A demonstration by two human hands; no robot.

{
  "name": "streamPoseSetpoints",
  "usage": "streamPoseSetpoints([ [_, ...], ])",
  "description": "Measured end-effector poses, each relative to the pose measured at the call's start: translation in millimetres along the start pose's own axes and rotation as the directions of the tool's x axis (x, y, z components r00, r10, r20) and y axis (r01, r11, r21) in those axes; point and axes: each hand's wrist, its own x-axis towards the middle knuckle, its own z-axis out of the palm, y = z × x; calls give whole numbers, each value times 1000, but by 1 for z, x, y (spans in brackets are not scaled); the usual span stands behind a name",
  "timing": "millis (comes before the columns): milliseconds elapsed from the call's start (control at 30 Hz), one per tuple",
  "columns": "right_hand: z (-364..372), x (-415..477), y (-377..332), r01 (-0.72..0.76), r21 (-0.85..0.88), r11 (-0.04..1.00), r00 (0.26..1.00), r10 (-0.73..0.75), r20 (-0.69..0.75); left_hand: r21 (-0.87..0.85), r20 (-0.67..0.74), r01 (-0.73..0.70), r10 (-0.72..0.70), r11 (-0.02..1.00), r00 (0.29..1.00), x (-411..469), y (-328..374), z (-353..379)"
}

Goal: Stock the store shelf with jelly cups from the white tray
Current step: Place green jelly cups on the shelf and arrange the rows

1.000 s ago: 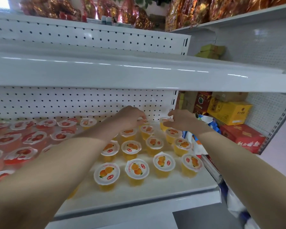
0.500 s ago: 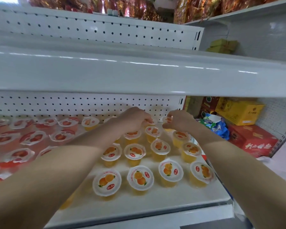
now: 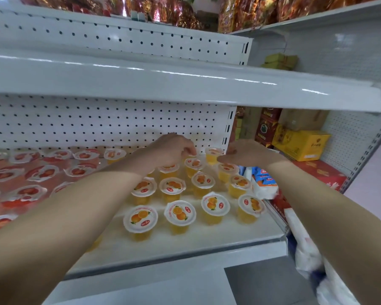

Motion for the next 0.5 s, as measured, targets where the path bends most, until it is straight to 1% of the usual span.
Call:
streamPoseSetpoints([
  [67,-4,-12,0,12,-15,1000,995,-10,96,-31,14,-1,2,1000,1000,-6,7,-1],
  [133,-3,-17,-3,31,-65,997,990,-21,138,-37,26,-5,6,999,1000,-9,11,1],
  [333,12,-13,-13,-18,30,999,1000,18,20,-8,63,-45,46,999,997,-18,15,4],
  [500,19,-9,-22,-47,113,992,996,55,-69,-21,87,-30,32,999,996,-23,18,3],
])
